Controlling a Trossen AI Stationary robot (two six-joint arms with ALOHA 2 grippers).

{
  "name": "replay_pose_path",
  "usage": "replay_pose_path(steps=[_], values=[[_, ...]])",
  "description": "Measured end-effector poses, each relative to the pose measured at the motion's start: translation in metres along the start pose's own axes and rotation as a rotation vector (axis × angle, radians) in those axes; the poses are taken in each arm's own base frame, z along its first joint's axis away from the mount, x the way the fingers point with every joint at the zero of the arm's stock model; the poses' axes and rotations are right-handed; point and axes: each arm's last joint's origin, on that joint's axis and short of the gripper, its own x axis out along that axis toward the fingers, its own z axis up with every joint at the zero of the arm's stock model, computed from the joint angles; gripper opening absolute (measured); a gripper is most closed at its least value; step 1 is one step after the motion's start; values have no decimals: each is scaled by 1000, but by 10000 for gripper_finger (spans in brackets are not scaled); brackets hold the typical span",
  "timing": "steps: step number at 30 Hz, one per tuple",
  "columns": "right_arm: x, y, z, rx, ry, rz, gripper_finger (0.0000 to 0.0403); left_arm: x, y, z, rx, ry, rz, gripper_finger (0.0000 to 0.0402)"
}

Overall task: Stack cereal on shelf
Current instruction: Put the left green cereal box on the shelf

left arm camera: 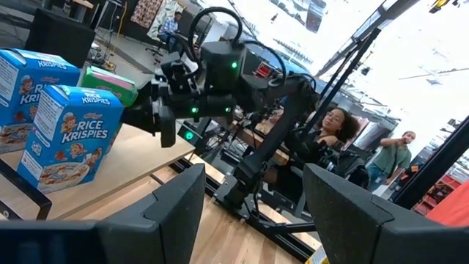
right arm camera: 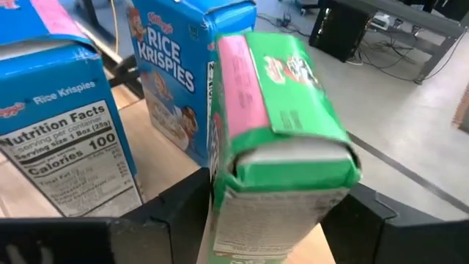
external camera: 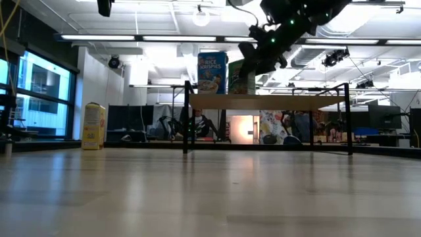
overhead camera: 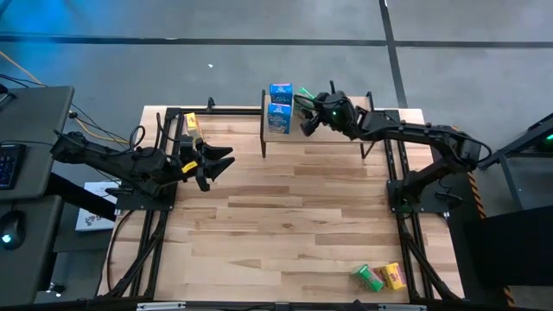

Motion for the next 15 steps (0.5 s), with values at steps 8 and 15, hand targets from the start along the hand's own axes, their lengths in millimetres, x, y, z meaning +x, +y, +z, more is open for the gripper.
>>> replay_pose_path(steps=[8,15], values=[[-7,-3,13,-110,60,-58,220,0,0,0,0,3,-5,220],[-9,-5,15,-128,87,-74,220,0,0,-1,8,17,-5,220]])
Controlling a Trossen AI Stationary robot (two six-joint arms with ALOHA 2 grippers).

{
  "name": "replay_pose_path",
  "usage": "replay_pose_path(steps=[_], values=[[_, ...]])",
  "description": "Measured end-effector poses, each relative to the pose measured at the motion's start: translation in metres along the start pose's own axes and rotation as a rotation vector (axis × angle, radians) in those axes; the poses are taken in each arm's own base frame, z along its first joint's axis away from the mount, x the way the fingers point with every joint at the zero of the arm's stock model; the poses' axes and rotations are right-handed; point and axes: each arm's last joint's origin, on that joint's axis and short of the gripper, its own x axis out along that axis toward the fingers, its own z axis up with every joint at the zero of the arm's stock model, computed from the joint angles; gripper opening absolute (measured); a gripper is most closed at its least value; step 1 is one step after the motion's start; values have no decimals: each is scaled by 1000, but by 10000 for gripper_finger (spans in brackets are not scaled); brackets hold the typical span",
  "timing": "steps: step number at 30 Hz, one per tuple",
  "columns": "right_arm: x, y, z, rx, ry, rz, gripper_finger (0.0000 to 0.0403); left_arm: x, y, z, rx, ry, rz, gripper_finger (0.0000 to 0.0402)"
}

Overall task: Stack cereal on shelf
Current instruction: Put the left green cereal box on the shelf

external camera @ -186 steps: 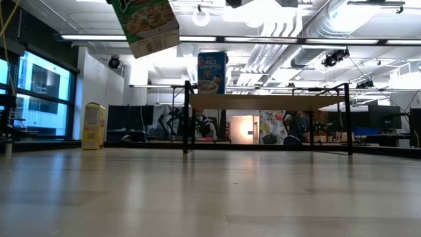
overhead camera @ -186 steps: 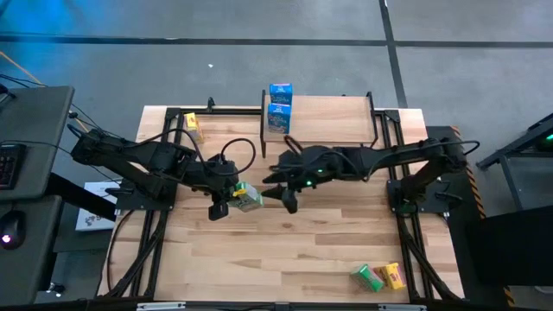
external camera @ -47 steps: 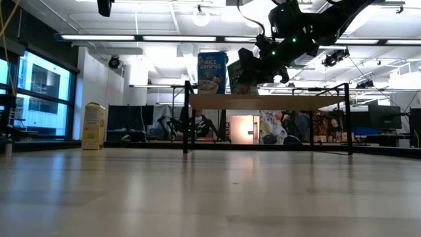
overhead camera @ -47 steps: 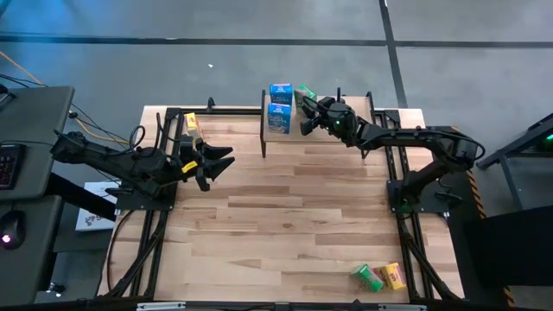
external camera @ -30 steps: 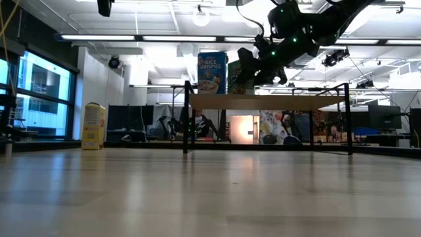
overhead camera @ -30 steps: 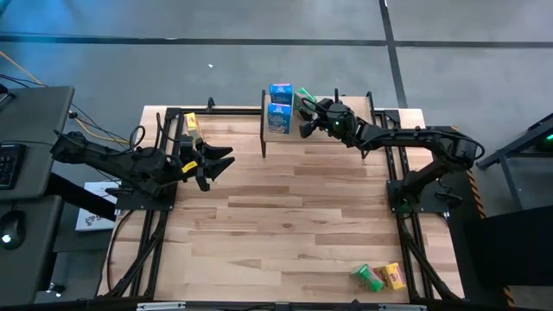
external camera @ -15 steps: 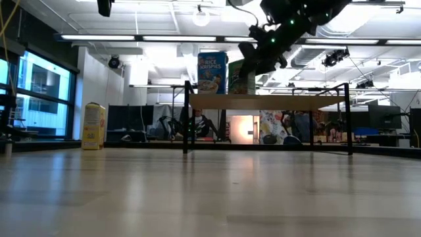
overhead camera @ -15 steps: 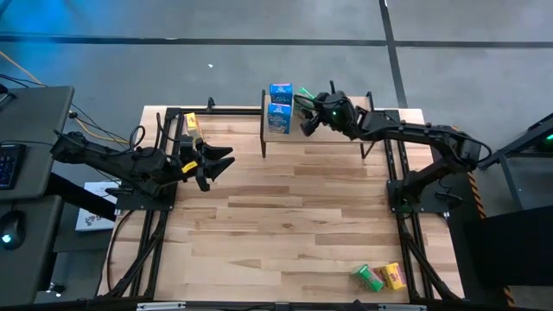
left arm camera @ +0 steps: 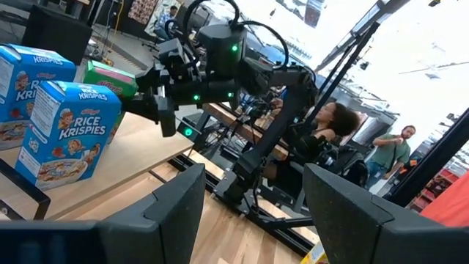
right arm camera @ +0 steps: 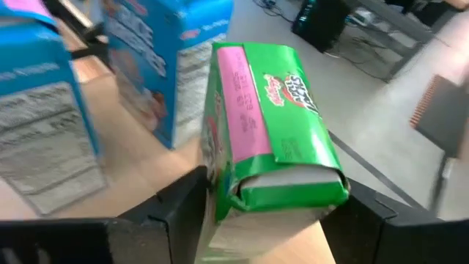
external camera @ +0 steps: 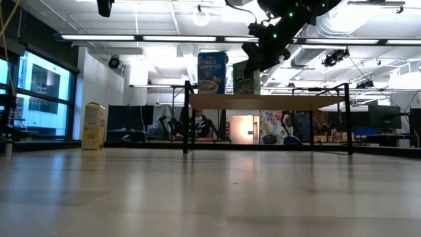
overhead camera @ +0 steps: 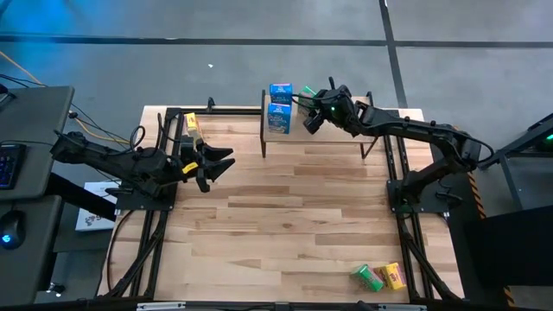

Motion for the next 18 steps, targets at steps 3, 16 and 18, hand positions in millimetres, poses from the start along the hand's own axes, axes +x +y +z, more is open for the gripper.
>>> replay_pose_path(steps=[3,16,18], values=[[0,1,2,6,-16,36,220,0,0,-1,6,9,5,220],[-1,0,13,24,-123,27,220,0,0,-1,6,8,5,220],[-1,0,14,35,-135,29,220,0,0,-1,6,8,5,220]])
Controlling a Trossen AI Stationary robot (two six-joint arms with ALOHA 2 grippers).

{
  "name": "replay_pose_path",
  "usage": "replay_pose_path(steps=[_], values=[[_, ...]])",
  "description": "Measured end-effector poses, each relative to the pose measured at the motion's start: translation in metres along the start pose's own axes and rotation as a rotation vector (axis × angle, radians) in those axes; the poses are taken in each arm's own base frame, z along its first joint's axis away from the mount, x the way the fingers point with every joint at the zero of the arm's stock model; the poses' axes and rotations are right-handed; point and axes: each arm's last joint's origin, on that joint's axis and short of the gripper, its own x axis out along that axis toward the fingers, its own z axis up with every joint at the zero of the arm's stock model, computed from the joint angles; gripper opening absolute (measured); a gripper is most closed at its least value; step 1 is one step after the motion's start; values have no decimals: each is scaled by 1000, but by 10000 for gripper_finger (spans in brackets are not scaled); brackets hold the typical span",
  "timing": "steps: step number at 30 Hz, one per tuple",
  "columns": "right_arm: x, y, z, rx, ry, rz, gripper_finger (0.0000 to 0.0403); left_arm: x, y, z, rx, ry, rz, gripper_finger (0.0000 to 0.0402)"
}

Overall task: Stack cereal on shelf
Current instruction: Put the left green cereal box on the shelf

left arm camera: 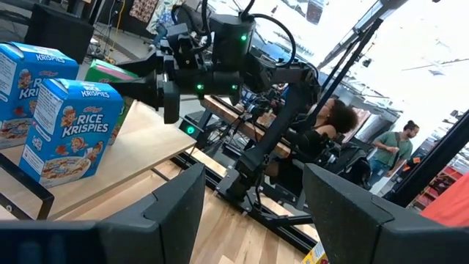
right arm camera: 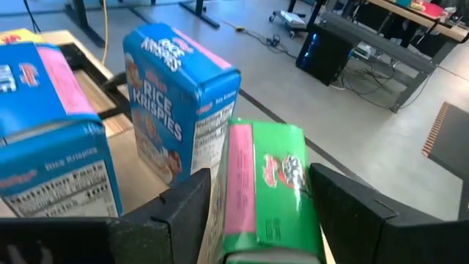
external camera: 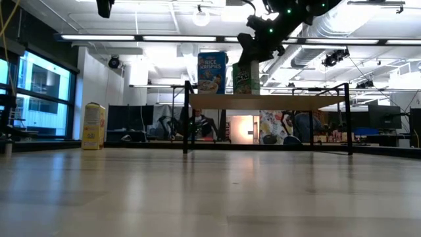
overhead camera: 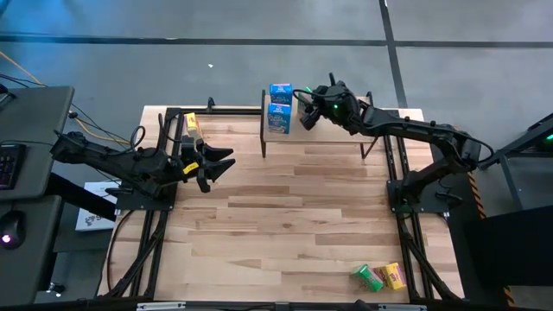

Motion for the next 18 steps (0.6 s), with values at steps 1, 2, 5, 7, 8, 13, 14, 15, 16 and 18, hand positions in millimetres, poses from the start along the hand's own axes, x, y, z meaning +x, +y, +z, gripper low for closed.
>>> replay_pose_path(steps=[1,2,5,7,8,13,14,15,16,18], values=[[0,0,1,3,-7,0,220,0,0,0,0,0,0,220],[0,0,2,7,-15,-1,220,0,0,0,0,0,0,220],[-2,-1,4,13,-31,0,220,0,0,0,0,1,0,220],[-4,-2,6,14,-48,2,220,0,0,0,0,1,0,220],[-6,-3,7,11,-51,1,220,0,0,0,1,1,1,220],[-27,-12,21,17,-133,-4,220,0,0,0,3,3,2,220],[-33,-14,24,24,-149,-1,220,0,0,-1,4,5,3,220],[-40,-16,26,41,-161,4,220,0,0,-1,4,5,3,220],[-47,-17,28,55,-171,10,220,0,0,-1,6,7,4,220],[-60,-17,30,74,-170,49,220,0,1,-2,11,14,8,220]])
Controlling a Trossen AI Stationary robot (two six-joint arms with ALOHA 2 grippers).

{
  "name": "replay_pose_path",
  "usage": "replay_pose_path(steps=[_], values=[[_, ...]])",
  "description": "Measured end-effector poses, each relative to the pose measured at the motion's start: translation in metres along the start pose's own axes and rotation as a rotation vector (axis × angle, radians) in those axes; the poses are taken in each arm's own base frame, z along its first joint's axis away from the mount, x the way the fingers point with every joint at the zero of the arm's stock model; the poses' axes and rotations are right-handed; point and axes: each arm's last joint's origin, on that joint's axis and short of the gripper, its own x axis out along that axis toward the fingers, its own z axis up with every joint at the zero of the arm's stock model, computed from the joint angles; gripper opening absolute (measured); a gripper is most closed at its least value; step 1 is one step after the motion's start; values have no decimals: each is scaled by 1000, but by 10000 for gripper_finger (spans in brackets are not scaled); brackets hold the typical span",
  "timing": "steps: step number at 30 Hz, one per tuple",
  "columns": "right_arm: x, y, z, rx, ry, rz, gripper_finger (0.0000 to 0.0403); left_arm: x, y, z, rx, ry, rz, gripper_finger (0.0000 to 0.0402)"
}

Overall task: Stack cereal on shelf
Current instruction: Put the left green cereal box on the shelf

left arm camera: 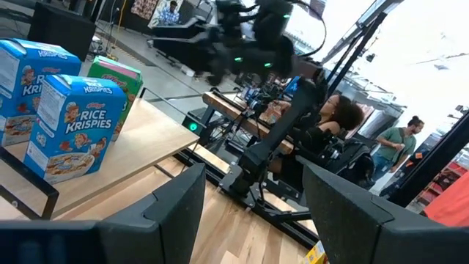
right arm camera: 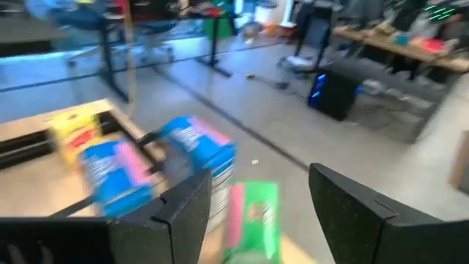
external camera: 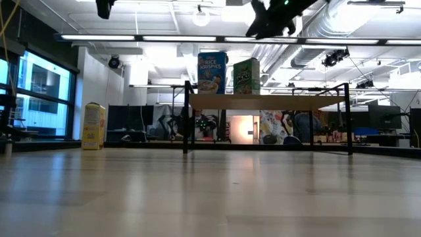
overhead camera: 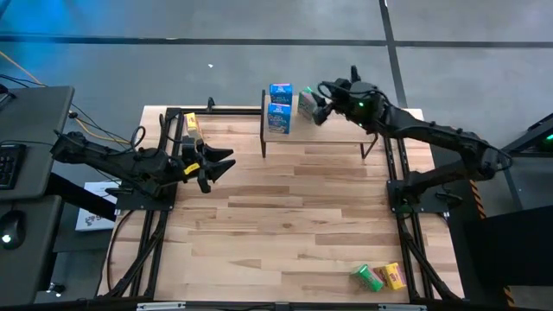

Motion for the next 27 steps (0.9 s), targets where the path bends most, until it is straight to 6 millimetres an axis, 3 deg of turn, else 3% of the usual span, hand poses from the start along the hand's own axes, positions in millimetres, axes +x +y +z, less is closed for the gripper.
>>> replay_pose_path(steps=[3,6,10,13,17,27], values=[[-17,6,-2,6,61,67,214,0,0,0,3,4,2,220],[-30,17,-16,-4,144,108,180,0,0,0,3,4,3,220],[-34,40,-55,41,219,171,82,0,0,0,-4,3,3,220],[-31,53,-83,120,173,219,14,0,0,0,-4,4,2,220],[-19,55,-101,272,85,192,18,0,0,0,-5,2,2,220],[21,36,-90,311,86,78,1,0,0,0,-6,3,4,220]])
